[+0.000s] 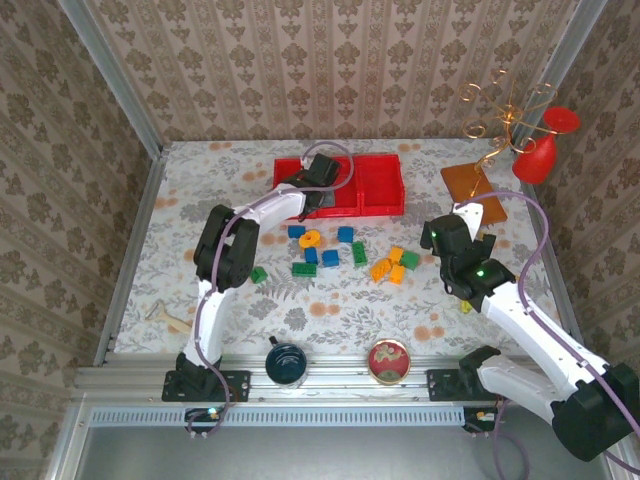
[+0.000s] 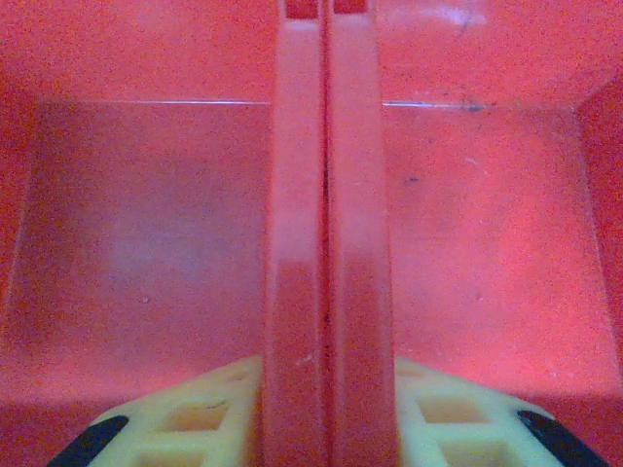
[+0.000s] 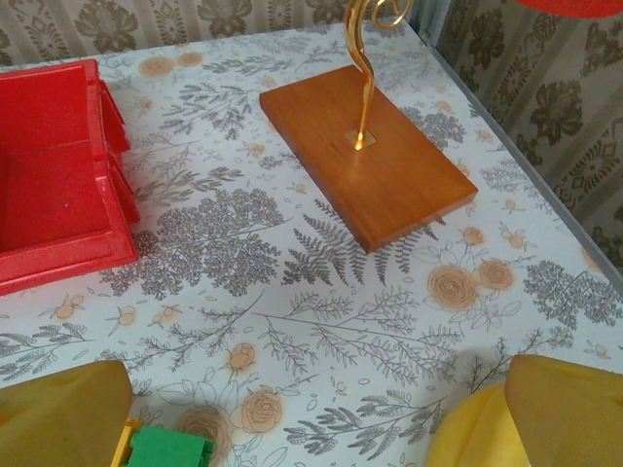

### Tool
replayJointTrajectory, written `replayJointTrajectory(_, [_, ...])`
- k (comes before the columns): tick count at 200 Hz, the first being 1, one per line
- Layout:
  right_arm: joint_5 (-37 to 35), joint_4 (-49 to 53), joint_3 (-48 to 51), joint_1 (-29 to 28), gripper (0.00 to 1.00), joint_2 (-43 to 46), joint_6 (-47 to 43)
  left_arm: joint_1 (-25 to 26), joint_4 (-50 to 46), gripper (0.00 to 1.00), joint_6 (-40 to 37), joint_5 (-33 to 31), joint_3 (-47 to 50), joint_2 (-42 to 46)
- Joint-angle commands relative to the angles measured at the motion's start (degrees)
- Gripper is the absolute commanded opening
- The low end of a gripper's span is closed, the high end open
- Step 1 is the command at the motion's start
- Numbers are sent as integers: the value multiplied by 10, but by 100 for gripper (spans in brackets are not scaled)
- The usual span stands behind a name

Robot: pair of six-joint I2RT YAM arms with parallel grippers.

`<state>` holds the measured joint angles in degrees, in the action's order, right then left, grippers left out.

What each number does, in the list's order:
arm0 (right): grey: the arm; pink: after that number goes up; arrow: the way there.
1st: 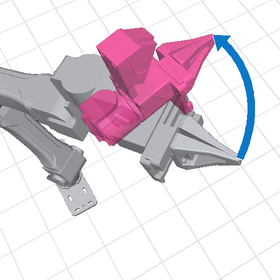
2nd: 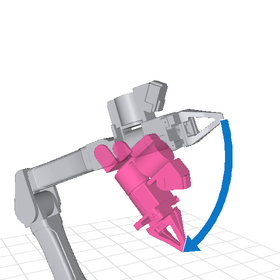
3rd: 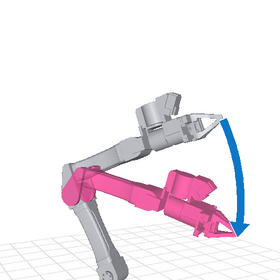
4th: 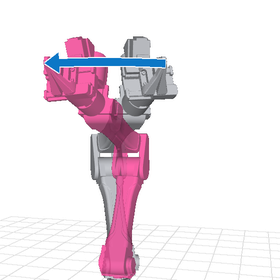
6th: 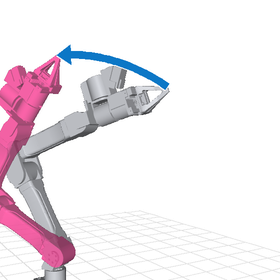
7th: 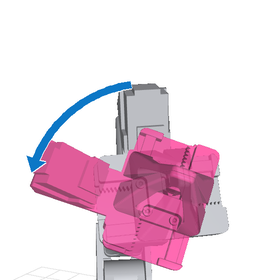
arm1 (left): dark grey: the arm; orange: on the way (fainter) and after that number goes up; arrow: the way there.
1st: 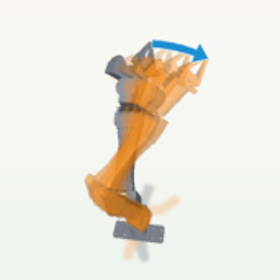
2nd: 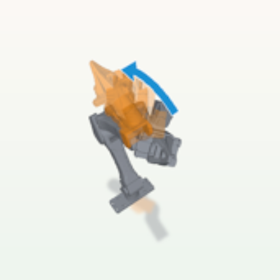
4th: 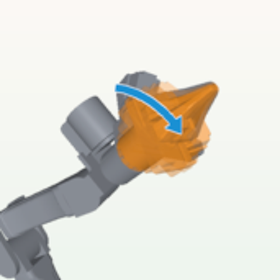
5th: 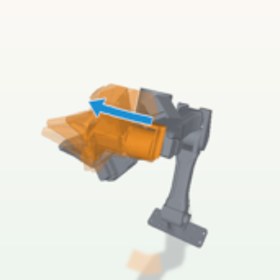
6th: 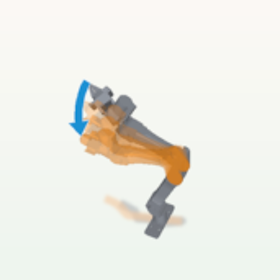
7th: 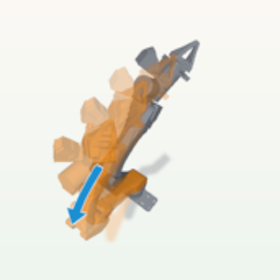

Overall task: Sort the legos into containers by color
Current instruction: Move the container to the top-center of the table.

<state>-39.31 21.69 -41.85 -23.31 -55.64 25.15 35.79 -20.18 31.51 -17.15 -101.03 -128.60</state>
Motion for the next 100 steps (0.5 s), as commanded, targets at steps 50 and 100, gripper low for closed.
replayJointTrajectory(50, [-2, 114, -50, -4, 100, -27, 107, -4, -13, 56, -40, 29, -25, 57])
replayJointTrajectory(100, [60, 153, -85, -4, 100, -80, 135, 4, 6, 73, -77, 39, 34, 166])
